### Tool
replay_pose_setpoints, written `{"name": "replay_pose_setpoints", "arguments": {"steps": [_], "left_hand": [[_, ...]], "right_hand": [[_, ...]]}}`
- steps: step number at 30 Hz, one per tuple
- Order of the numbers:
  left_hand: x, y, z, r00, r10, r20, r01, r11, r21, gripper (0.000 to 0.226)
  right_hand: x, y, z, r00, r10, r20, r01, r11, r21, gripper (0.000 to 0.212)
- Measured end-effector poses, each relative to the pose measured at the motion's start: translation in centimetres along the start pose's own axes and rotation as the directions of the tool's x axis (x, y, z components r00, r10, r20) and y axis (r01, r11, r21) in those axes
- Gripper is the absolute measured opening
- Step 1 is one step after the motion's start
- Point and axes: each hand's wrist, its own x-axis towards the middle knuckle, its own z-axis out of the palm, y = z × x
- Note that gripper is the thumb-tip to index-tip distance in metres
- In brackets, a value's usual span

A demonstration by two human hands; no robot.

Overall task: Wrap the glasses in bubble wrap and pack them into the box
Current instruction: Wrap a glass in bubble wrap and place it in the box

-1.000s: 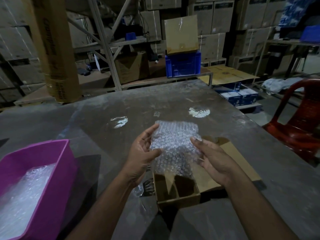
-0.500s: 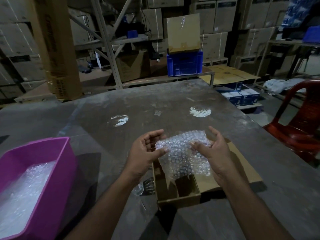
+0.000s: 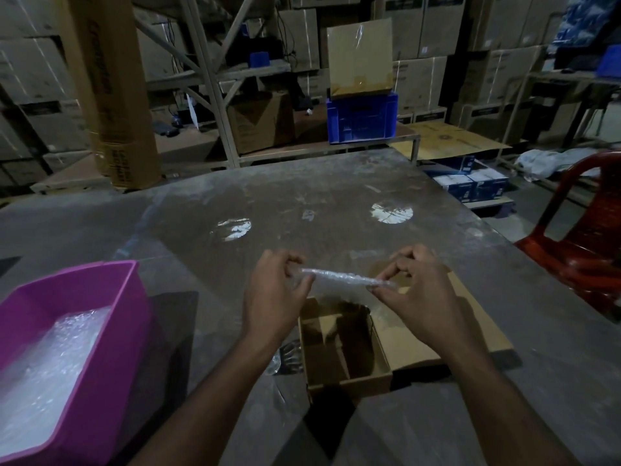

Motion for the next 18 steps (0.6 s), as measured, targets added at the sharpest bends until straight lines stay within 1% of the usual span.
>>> {"name": "replay_pose_setpoints", "arguments": {"steps": [1, 2, 3, 4, 5, 6, 7, 8, 10, 13, 16, 18], "left_hand": [[-0.3, 0.2, 0.2, 0.996, -0.092, -0.013, 0.091, 0.993, -0.076, 0.016], [-0.7, 0.4, 0.4, 0.98, -0.194, 0.044, 0.198, 0.96, -0.195, 0.026], [-1.1, 0.6, 0.6, 0.945, -0.287, 0.159, 0.325, 0.889, -0.324, 0.038], [-1.4, 1.1, 0.8, 0.883, -0.361, 0.302, 0.463, 0.778, -0.425, 0.05], [-1.6, 1.6, 0.8, 0.811, -0.391, 0.435, 0.578, 0.653, -0.49, 0.057], [-1.7, 1.9, 0.9, 0.753, -0.381, 0.537, 0.652, 0.549, -0.524, 0.059], [-1.7, 2.2, 0.9, 0.719, -0.349, 0.602, 0.688, 0.486, -0.54, 0.057], [-1.6, 2.2, 1.1, 0.702, -0.32, 0.636, 0.703, 0.45, -0.551, 0.052], [-1.5, 2.1, 1.5, 0.69, -0.316, 0.651, 0.718, 0.408, -0.564, 0.04], [-1.5, 1.7, 2.0, 0.656, -0.432, 0.618, 0.753, 0.333, -0.567, 0.024], [-1.7, 1.2, 2.4, 0.623, -0.542, 0.564, 0.76, 0.246, -0.602, 0.021], [-1.7, 0.9, 2.6, 0.622, -0.571, 0.535, 0.743, 0.214, -0.635, 0.019]], "right_hand": [[-0.2, 0.0, 0.2, 0.999, -0.04, -0.037, 0.04, 0.999, -0.015, 0.021], [-0.4, -0.1, 0.4, 0.996, -0.068, -0.06, 0.067, 0.998, -0.018, 0.023], [-0.6, -0.2, 0.8, 0.994, -0.085, -0.065, 0.085, 0.996, -0.007, 0.025], [-0.9, -0.4, 1.1, 0.992, -0.108, -0.061, 0.108, 0.994, 0.006, 0.026], [-1.3, -0.7, 1.4, 0.989, -0.139, -0.051, 0.14, 0.99, 0.01, 0.027], [-1.8, -1.1, 1.8, 0.984, -0.175, -0.03, 0.175, 0.984, 0.011, 0.029], [-2.2, -1.5, 2.2, 0.978, -0.209, 0.0, 0.209, 0.978, 0.018, 0.03], [-2.6, -1.7, 2.6, 0.971, -0.235, 0.039, 0.234, 0.972, 0.036, 0.032], [-3.2, -2.0, 3.2, 0.958, -0.257, 0.124, 0.249, 0.965, 0.083, 0.033], [-3.3, -1.4, 3.7, 0.941, -0.27, 0.202, 0.251, 0.961, 0.117, 0.038], [-3.4, -0.5, 3.7, 0.937, -0.258, 0.235, 0.253, 0.966, 0.053, 0.041], [-3.3, 0.1, 3.6, 0.947, -0.229, 0.225, 0.235, 0.972, 0.001, 0.039]]}}
